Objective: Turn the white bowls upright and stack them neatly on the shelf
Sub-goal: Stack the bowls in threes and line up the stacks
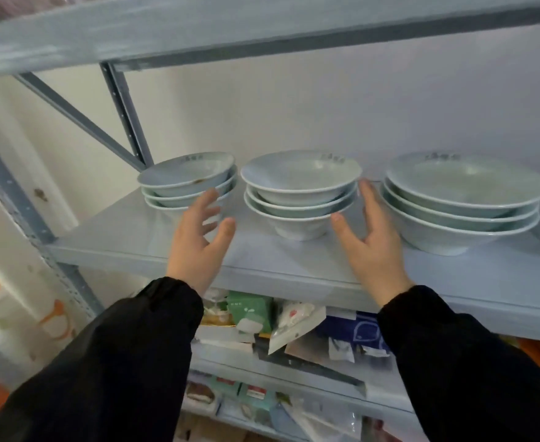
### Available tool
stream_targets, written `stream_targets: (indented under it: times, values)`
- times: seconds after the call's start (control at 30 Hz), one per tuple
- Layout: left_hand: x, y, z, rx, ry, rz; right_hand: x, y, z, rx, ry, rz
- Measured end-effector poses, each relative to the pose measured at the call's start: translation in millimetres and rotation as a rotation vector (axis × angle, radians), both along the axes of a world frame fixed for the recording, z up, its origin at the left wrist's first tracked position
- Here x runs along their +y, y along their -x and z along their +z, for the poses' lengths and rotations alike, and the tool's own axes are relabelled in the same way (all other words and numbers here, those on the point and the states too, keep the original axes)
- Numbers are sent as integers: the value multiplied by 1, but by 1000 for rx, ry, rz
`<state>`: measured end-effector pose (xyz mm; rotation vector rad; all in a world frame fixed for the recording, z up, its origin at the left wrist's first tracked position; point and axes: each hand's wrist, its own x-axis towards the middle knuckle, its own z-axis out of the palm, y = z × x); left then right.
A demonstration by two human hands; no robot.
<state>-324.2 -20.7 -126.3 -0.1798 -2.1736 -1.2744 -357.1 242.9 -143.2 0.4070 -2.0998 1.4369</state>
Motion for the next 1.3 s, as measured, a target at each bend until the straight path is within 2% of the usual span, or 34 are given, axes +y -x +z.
stream_targets:
  times: [0.13, 0.23, 0.33, 0.43, 0.63, 0.87, 1.0, 1.13, 1.3]
  values:
    - [-32, -17, 13, 88, -59, 108, -34, -31, 14, 246, -38, 35]
    - [-62, -19, 17, 116, -102, 178, -77, -51, 26, 292, -95, 169]
    - [-96, -13, 18, 122, -100, 212, -120, -49, 26, 225, -155, 258]
    - [-128, 1, 14, 89, -125, 189, -151, -35, 14, 75, -193, 310]
    - [-186, 32, 3, -3, -130, 45, -203, 4, 13, -171, -47, 287]
    - [-205, 87, 3, -133, -147, -173, -227, 54, 19, -284, 126, 202]
    - [-207, 117, 3, -241, -140, -339, -229, 72, 13, -306, 114, 175]
    - [-205, 129, -7, -189, -131, -413, -227, 82, 1, -281, 143, 257]
    - [-201, 128, -11, -93, -170, -452, -226, 79, -2, -250, 162, 238]
